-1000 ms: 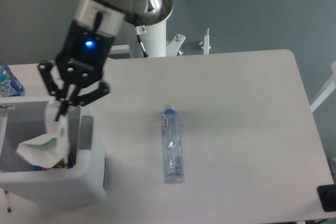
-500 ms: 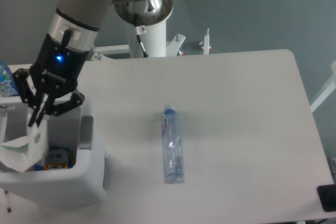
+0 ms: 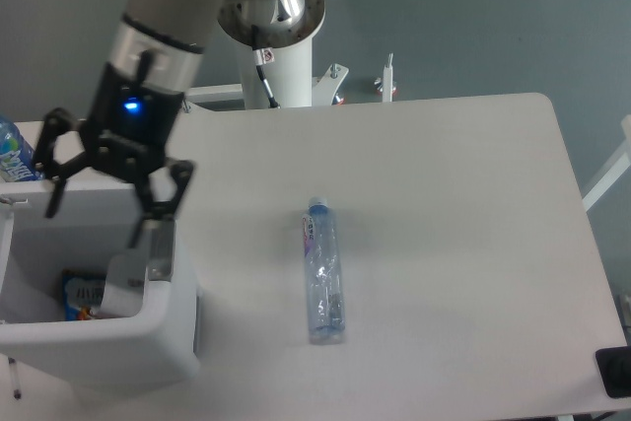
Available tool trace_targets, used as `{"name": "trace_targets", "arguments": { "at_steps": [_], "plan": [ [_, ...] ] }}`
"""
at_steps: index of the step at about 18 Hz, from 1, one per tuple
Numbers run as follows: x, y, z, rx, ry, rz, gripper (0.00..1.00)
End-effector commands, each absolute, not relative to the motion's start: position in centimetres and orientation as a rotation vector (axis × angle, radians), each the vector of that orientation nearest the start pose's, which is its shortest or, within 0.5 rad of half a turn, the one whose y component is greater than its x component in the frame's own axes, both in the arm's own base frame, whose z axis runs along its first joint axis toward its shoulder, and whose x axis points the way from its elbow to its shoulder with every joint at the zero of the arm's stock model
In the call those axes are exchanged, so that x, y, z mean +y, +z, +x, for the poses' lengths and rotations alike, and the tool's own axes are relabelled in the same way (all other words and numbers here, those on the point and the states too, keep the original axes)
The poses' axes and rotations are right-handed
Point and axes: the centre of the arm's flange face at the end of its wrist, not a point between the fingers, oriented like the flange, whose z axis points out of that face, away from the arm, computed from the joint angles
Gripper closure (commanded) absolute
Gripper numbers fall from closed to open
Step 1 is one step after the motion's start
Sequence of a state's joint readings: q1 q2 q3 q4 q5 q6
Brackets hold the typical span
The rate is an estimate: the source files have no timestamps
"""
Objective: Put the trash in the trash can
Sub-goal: 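Move the gripper over the clear water bottle and lower it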
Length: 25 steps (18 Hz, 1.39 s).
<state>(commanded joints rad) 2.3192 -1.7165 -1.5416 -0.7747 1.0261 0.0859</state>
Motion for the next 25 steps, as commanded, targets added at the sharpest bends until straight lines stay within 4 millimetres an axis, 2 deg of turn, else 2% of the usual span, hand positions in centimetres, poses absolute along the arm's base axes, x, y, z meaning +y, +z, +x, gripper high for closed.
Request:
{"name": "trace_targets", "arguments": {
  "at_steps": [4, 9, 12, 16, 19, 21, 23, 25],
  "plan": [
    [51.6, 52.7, -32.4, -0.717, -0.176, -2.264, 0.0],
    [48.0, 50.2, -38.0, -0.793, -0.085, -2.315, 0.0],
    [47.6, 47.2, -40.3, -0.824, 0.006, -2.405, 0.0],
    [47.9, 42.4, -42.4, -0.818, 0.045, -2.542, 0.0],
    [48.4, 36.9, -43.0, -0.817, 0.045, -2.66, 0.0],
    [49.4, 33.6, -42.1, -0.807, 0.035, -2.733, 0.0],
    [49.9, 31.1, -41.8, -0.81, 0.028, -2.783, 0.0],
    [50.9, 29.4, -41.0, -0.788, 0.023, -2.82, 0.0]
  ]
}}
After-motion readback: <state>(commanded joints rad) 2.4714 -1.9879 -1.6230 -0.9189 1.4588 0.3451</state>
